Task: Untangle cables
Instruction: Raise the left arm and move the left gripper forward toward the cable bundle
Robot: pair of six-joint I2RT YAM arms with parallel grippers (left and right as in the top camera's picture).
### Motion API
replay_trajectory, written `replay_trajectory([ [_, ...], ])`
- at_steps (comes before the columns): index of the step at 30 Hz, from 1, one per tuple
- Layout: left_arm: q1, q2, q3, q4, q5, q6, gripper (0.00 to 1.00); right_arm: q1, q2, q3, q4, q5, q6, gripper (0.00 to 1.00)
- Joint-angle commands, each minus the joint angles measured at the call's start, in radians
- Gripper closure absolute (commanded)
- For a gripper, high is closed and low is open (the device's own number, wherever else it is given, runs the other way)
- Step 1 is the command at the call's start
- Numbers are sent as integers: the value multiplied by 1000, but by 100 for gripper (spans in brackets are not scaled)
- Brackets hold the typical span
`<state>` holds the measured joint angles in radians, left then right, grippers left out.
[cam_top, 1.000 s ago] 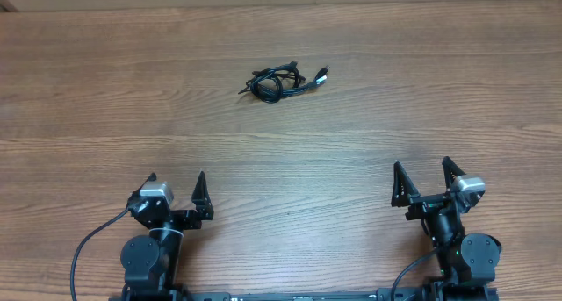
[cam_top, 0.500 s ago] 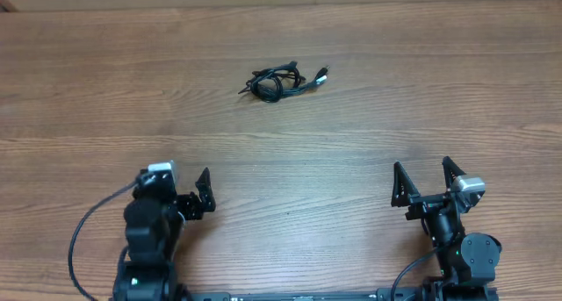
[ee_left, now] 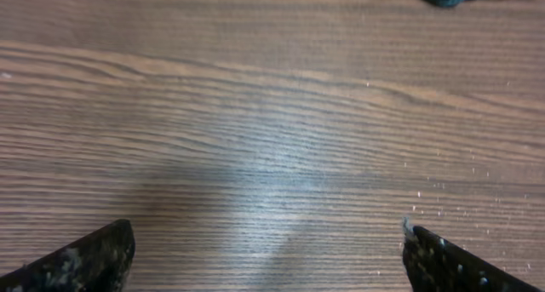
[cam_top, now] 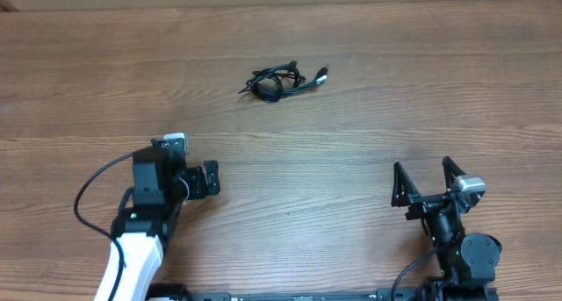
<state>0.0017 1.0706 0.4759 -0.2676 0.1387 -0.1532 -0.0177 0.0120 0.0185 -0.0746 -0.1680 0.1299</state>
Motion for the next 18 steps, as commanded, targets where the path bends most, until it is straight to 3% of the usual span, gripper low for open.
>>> replay_trajectory([
  [1, 4, 80, 66, -23, 52, 47, 0, 6, -9, -11, 5, 11, -4, 0],
  [9, -19, 226, 192, -179, 34, 111, 0, 6, -9, -11, 5, 11, -4, 0],
  [18, -183, 291, 239, -194, 37, 220, 0, 6, -9, -11, 5, 10, -4, 0],
])
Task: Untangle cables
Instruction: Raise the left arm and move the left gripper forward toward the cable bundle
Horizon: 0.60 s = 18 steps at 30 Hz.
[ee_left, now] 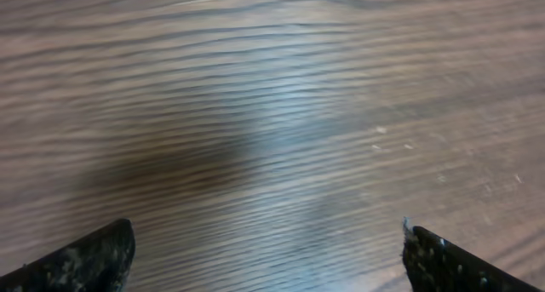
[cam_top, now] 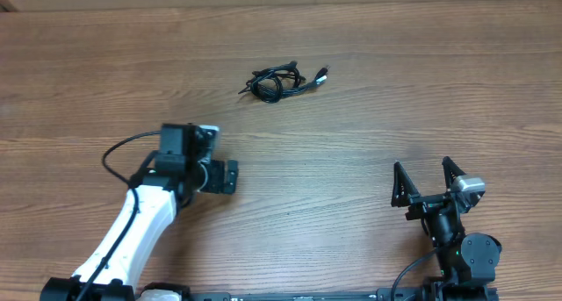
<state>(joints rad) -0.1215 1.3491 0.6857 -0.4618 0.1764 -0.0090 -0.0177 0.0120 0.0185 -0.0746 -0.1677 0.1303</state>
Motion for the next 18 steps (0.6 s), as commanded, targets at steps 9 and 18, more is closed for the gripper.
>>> replay_trajectory([
  [9, -117, 13, 30, 77, -6, 92, 0, 6, -9, -10, 5, 10, -5, 0],
  [18, -117, 13, 30, 104, -75, 92, 0, 6, -9, -10, 5, 10, -5, 0],
])
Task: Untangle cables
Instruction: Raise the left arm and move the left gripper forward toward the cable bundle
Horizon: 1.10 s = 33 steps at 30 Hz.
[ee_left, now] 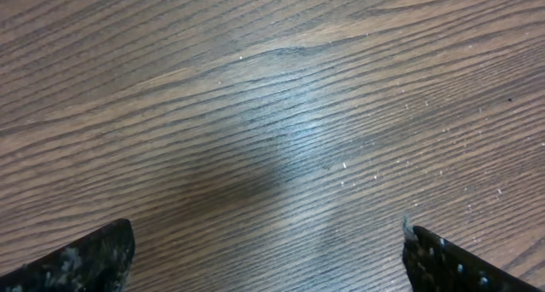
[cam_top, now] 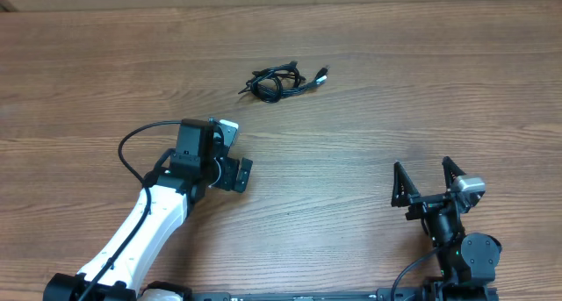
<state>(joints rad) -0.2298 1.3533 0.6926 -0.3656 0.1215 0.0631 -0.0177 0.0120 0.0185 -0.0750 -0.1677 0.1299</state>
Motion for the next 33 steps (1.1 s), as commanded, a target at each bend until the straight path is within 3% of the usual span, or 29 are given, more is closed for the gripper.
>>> replay_trajectory([
  [1, -9, 10, 23, 8, -9, 19, 0, 6, -9, -11, 5, 10, -4, 0],
  [7, -9, 10, 23, 3, 165, 0, 1, 6, -9, -11, 5, 10, -4, 0],
  [20, -11, 10, 23, -37, 186, -44, 0, 6, -9, -11, 5, 10, -4, 0],
  [25, -39, 10, 23, -156, 104, -45, 0, 6, -9, -11, 5, 10, -4, 0],
  [33, -85, 10, 33, -214, -29, -133, 0, 6, -9, -11, 5, 10, -4, 0],
])
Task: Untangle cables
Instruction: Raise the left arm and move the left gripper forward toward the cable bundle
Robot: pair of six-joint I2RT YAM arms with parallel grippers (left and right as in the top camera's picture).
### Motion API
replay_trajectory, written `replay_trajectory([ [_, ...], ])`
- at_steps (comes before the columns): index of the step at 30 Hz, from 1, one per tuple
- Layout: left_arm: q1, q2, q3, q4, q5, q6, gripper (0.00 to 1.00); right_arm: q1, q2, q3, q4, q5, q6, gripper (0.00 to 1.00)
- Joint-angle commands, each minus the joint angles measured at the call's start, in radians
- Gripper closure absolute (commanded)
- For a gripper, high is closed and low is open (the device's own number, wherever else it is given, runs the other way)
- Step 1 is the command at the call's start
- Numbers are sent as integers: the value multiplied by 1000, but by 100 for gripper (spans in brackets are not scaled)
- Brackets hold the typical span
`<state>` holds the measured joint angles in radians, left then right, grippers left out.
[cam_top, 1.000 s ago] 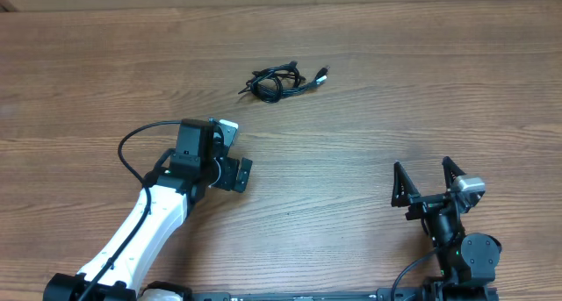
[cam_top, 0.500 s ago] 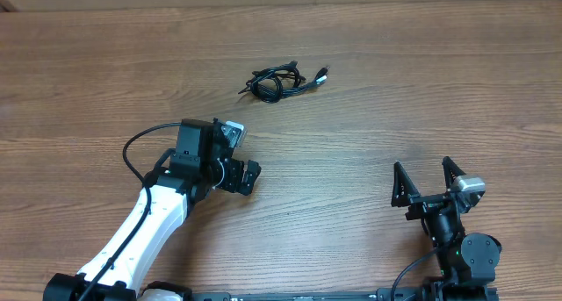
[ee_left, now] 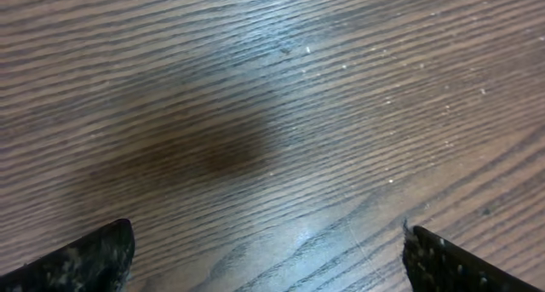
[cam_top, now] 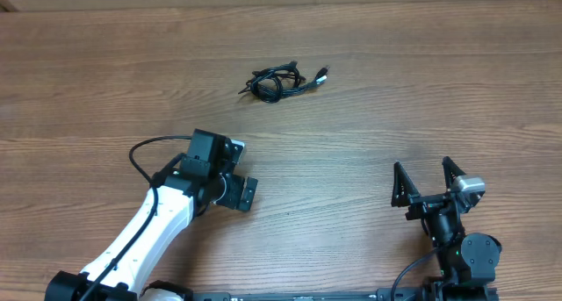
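A small tangle of black cables [cam_top: 279,82] with a plug end lies on the wooden table [cam_top: 395,90] at the back centre. My left gripper [cam_top: 243,185] hovers over bare wood in front of the tangle, a good way short of it, open and empty. Its wrist view shows only wood grain between the two dark fingertips [ee_left: 81,258]; the cables are out of that view. My right gripper [cam_top: 423,180] stands open at the front right, far from the cables.
The left arm's white link [cam_top: 145,235] and its black cable loop [cam_top: 140,156] lie at the front left. The table's far edge [cam_top: 281,7] runs along the top of the overhead view.
My left gripper has shifted a little to the right and toward the front, turning further. The cables and the right arm have not moved.
My left gripper was open at the front left, with the tangle just showing at the top of its wrist view. At each later moment it was further right and more turned, over bare wood. The cables and right gripper stayed put throughout.
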<state>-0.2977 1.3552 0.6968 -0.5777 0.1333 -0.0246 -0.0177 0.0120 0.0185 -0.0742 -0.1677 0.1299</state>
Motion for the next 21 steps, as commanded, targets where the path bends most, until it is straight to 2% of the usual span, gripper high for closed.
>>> replay_trajectory([
  [1, -20, 8, 33, -3, -40, -48, 0, 6, -9, -11, 4, 10, -4, 0],
  [15, -79, 8, 183, -145, -41, -95, 0, 6, -9, -11, 4, 10, -4, 0],
  [21, -122, 8, 185, -157, -109, -114, 0, 6, -9, -11, 4, 10, -4, 0],
])
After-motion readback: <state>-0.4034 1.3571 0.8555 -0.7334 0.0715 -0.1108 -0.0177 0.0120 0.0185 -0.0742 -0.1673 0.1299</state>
